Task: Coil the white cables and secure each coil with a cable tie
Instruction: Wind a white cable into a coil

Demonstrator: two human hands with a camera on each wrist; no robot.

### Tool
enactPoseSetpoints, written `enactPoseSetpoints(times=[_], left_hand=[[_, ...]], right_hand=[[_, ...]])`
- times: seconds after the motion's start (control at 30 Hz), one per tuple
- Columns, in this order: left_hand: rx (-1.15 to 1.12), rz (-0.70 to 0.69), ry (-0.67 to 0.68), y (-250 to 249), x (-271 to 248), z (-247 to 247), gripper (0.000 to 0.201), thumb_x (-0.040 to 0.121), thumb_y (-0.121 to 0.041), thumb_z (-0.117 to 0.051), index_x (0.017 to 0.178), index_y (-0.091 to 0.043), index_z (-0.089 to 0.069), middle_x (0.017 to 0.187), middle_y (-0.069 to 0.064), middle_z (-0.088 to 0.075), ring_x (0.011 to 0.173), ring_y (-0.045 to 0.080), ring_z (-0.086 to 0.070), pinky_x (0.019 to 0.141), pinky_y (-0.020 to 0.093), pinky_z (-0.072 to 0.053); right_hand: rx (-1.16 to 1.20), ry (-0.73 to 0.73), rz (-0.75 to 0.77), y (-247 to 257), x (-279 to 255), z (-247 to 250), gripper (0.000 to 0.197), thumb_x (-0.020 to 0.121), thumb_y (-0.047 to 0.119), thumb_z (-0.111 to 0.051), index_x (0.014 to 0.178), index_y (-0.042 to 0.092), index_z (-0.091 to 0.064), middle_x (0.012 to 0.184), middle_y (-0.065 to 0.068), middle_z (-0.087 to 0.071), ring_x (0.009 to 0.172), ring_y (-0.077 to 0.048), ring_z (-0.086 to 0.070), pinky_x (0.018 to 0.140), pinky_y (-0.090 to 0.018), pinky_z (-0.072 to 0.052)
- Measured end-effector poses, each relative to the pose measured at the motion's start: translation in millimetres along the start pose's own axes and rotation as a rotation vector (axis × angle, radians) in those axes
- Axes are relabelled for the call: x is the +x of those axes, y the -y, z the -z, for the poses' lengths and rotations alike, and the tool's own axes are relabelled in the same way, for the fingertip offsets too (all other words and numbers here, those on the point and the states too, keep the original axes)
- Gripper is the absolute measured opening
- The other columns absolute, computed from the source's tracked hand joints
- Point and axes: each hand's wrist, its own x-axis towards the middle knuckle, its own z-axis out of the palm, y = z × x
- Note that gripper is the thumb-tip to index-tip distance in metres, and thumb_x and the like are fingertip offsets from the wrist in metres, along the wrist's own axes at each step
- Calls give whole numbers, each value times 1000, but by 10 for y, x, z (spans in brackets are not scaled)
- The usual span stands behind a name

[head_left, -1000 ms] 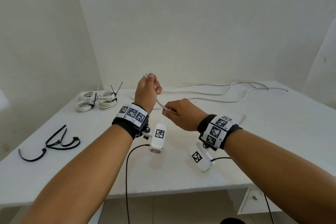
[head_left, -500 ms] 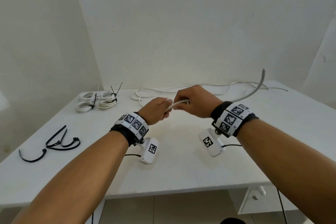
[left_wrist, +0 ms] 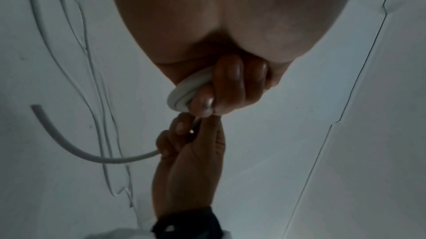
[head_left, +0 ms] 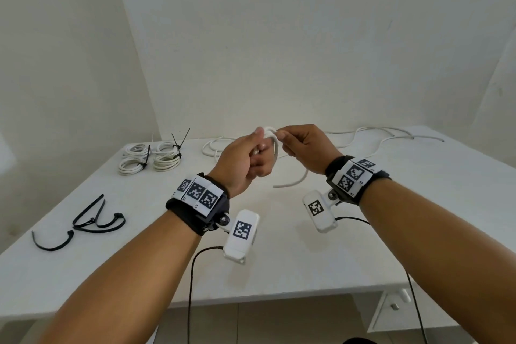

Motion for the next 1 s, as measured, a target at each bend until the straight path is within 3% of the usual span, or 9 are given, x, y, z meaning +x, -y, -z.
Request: enactPoseSetpoints(times=[0.1, 0.2, 0.37, 0.53, 0.6, 0.67, 0.77, 0.87, 1.0], left_hand=[[-117, -70, 19, -51, 40, -33, 35, 100, -37, -33, 73, -16, -39, 54, -5, -28, 45, 10, -23, 51, 26, -15], [-180, -130, -39, -79, 71, -46, 34, 102, -35, -31, 76, -15, -39, 55, -5, -32, 47, 11, -27, 53, 25, -20], [-348, -257, -231, -125, 157, 0, 37, 106, -32, -28, 77, -14, -41, 55, -3, -34, 46, 11, -31, 50, 22, -36], [-456, -364, -464, -128, 242, 69, 36, 107, -30, -32, 77, -13, -43, 55, -2, -37, 47, 12, -32, 52, 24, -33], [-425, -408, -603, -132, 286, 123, 35, 107, -28, -33, 77, -14, -42, 54, -2, -38, 45, 13, -33, 53, 25, -34], [-318, -437, -722, -134, 310, 185, 34, 107, -27, -33, 76, -15, -41, 55, -3, -38, 45, 13, -35, 53, 26, -35], [117, -460, -784, -37, 306, 289, 34, 106, -25, -30, 74, -14, -38, 56, -5, -38, 48, 12, -37, 51, 24, -34], [635, -416, -597, 156, 256, 429, 30, 104, -31, -34, 85, -8, -39, 59, -3, -39, 50, 13, -37, 49, 29, -34], [1018, -122, -354, 204, 185, 607, 29, 104, -31, -38, 83, -11, -43, 65, 0, -50, 56, 14, -44, 56, 28, -38]], right_hand=[[-6, -22, -39, 20, 16, -101, 39, 106, 29, -43, 73, 22, -62, 51, 13, -46, 47, -4, -38, 53, -18, -34], [-53, -48, -72, 31, 22, -189, 42, 107, 31, -38, 68, 22, -51, 55, 9, -50, 46, -4, -40, 54, -21, -36], [-215, 20, -51, 53, -21, -360, 27, 107, 32, -36, 92, 26, -57, 63, 5, -53, 60, -15, -50, 61, -32, -45], [-318, 112, -77, 114, -15, -476, 27, 107, 29, -37, 92, 13, -53, 67, 3, -53, 60, -17, -48, 60, -34, -39], [-372, 166, -77, 152, -27, -518, 28, 107, 28, -37, 101, 11, -58, 76, -1, -59, 65, -19, -52, 63, -32, -40], [-420, 236, -85, 198, -55, -562, 30, 106, 28, -37, 114, 11, -60, 88, -7, -64, 72, -24, -58, 66, -35, -47], [-475, 295, -46, 289, -80, -608, 29, 105, 28, -38, 108, 10, -61, 85, -8, -64, 69, -26, -58, 63, -35, -49], [-562, 381, -5, 380, -42, -599, 30, 105, 26, -38, 96, 8, -61, 76, -4, -59, 64, -22, -54, 58, -32, -45], [-593, 412, 44, 383, -10, -449, 23, 102, 30, -47, 99, 17, -66, 75, 6, -58, 70, -18, -54, 63, -30, -43]])
